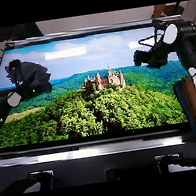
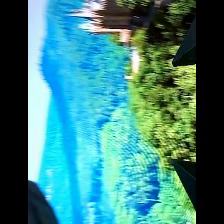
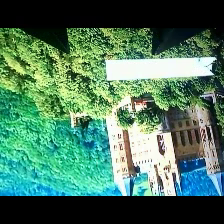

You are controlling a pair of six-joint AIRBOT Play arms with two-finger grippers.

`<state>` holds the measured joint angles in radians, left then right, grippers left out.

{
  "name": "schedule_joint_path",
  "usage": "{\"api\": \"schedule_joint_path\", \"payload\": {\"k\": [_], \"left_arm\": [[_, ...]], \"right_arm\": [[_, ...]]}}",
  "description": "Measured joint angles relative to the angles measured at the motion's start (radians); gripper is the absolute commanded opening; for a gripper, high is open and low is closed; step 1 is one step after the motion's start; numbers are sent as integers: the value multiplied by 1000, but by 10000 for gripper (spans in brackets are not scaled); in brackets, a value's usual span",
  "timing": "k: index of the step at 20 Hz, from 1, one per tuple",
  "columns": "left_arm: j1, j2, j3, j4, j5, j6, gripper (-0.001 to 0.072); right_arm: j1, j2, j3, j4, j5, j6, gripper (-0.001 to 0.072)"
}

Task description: Fold the shirts.

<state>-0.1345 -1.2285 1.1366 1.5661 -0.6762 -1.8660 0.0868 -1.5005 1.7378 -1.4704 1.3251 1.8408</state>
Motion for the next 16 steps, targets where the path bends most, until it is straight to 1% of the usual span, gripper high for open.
{"api": "schedule_joint_path", "payload": {"k": [2, 4, 6, 8, 11, 13, 16], "left_arm": [[69, -100, 120, -18, 28, -61, 720], [166, -249, 303, -94, -16, -102, 720], [266, -402, 481, -217, -77, -157, 720], [353, -530, 607, -362, -114, -206, 720], [424, -657, 697, -509, -124, -244, 720], [443, -720, 723, -560, -89, -259, 720], [439, -798, 741, -623, -4, -266, 720]], "right_arm": [[0, 0, 0, 0, -31, 0, 623], [0, -1, 0, 0, -47, 0, 623], [0, -2, 0, 0, -54, 0, 623], [0, -1, 0, 0, -58, 0, 623], [0, -2, 0, 5, -60, 0, 622], [0, -1, 0, 13, -61, 0, 622], [0, -2, 0, 34, -63, 0, 622]]}}
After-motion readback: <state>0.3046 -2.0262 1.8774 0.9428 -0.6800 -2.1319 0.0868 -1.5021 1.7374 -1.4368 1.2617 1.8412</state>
